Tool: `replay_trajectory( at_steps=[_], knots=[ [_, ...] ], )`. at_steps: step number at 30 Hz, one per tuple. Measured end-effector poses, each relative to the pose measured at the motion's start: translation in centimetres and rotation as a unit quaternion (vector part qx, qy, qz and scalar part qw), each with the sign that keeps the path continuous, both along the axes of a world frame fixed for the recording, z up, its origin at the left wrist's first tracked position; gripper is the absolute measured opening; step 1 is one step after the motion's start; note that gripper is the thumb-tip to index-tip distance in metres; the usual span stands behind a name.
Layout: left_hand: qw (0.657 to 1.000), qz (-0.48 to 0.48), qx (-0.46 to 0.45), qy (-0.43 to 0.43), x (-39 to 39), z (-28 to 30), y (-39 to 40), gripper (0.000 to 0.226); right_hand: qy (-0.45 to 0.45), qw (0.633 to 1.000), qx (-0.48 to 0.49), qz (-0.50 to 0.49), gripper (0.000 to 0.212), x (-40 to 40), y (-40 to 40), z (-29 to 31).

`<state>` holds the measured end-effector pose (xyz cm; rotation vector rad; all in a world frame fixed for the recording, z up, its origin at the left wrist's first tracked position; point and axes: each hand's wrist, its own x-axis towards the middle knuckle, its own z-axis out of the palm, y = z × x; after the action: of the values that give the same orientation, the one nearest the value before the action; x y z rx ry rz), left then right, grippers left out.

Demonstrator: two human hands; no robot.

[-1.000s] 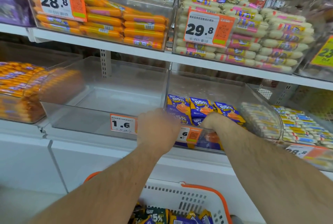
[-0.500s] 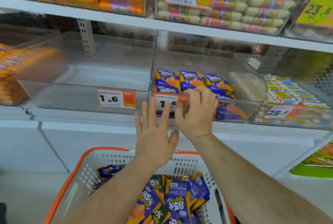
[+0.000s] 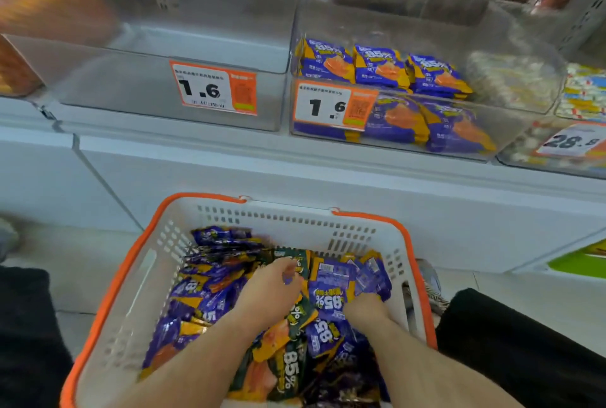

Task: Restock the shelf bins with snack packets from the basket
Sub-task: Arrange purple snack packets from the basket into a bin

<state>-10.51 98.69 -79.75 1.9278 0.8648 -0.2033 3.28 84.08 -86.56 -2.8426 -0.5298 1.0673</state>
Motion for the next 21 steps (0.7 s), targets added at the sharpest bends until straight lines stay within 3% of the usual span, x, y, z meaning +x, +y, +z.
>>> replay_trajectory(
  at_steps=[3, 5, 7, 10, 13, 16, 18, 21],
  knots=[
    [1.0, -0.006, 0.012, 0.014, -0.3, -0.5, -0.2, 0.044, 0.025, 0.992, -0.075, 0.095, 0.022, 0.3, -0.1, -0.6],
    [1.0, -0.006, 0.013, 0.018, -0.4, -0.7, -0.3, 0.042, 0.03, 0.991, -0.046, 0.12, 0.023, 0.1, 0.1, 0.2],
    [1.0, -0.002, 0.002, 0.02, -0.5, -1.0, -0.4, 0.04, 0.043, 0.999, 0.014, -0.003, 0.023, 0.0, 0.3, 0.1],
    [1.0, 0.011, -0.019, 0.017, -0.8, -0.9, -0.8, 0.04, 0.013, 0.998, 0.062, -0.024, 0.024, 0.0, 0.8, 1.2],
    [0.996, 0.069, -0.062, -0.009, -1.1, -0.7, -1.2, 0.041, 0.02, 0.978, 0.153, -0.138, 0.028, -0.3, 2.3, 3.6],
    [0.985, 0.132, -0.106, -0.037, -1.0, 0.2, -1.4, 0.049, 0.048, 0.93, 0.256, -0.258, 0.019, 0.4, 4.0, 6.9],
    [0.985, 0.118, -0.115, -0.058, -1.3, 1.0, -1.6, 0.062, 0.08, 0.892, 0.297, -0.331, 0.019, 0.3, 4.9, 10.2],
    [0.983, 0.075, -0.116, -0.123, -1.3, 2.5, -1.7, 0.069, 0.225, 0.803, 0.349, -0.428, 0.016, 0.4, 6.3, 14.4]
  ],
)
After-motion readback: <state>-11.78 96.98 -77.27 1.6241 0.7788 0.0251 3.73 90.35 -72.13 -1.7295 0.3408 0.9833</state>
